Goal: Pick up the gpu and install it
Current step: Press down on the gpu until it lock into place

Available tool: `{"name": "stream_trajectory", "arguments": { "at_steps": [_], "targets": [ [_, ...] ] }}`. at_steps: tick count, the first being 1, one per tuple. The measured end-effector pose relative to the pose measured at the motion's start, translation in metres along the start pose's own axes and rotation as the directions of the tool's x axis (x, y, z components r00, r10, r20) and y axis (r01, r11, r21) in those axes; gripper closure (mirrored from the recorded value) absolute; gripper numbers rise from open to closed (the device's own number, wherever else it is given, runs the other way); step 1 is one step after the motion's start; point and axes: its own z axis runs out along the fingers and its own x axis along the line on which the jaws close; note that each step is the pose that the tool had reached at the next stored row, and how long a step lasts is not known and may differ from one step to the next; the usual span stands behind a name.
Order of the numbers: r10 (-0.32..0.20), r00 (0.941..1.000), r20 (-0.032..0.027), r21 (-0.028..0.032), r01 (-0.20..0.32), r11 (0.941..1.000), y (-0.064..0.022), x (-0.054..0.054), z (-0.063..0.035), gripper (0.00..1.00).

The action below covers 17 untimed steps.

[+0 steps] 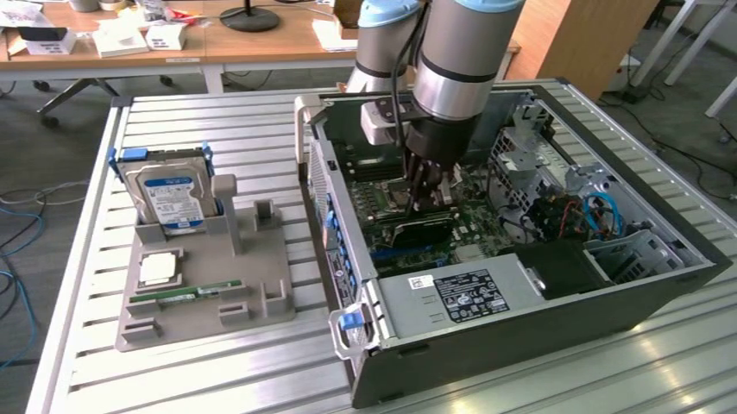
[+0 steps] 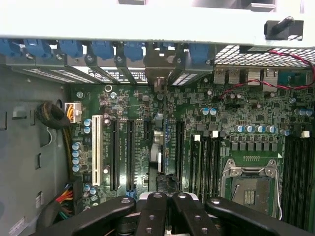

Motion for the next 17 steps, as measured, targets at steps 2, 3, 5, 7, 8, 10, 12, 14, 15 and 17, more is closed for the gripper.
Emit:
{"name": "stream_trajectory", "arguments": {
  "at_steps": [2,3,5,7,8,10,12,14,15,17],
  "targets": [
    [0.0,1.0,0.0,0.0,0.0,1.0,0.0002,-0.0001,0.0017,0.89],
    [0.0,1.0,-0.0001,-0.0001,0.0,1.0,0.0002,-0.0002,0.0026,0.89],
    [0.0,1.0,-0.0001,-0.0001,0.0,1.0,0.0008,-0.0008,0.0044,0.89],
    [0.0,1.0,0.0,-0.0001,0.0,1.0,0.0017,-0.0016,0.005,0.89],
    [0.0,1.0,-0.0001,-0.0001,0.0,1.0,0.0027,-0.0022,0.0051,0.89],
    [0.0,1.0,-0.0002,-0.0001,0.0,1.0,0.0049,-0.0028,0.0053,0.89],
    [0.0,1.0,0.0,-0.0001,0.0,1.0,0.0068,-0.0032,0.0059,0.89],
    [0.0,1.0,-0.0001,0.0,0.0,1.0,0.007,-0.0032,0.0075,0.89],
    [0.0,1.0,-0.0005,-0.0001,0.0,1.0,0.007,-0.0032,0.0084,0.89],
    [0.0,1.0,-0.001,-0.0001,0.0,1.0,0.0071,-0.0032,0.01,0.89]
  ]
}}
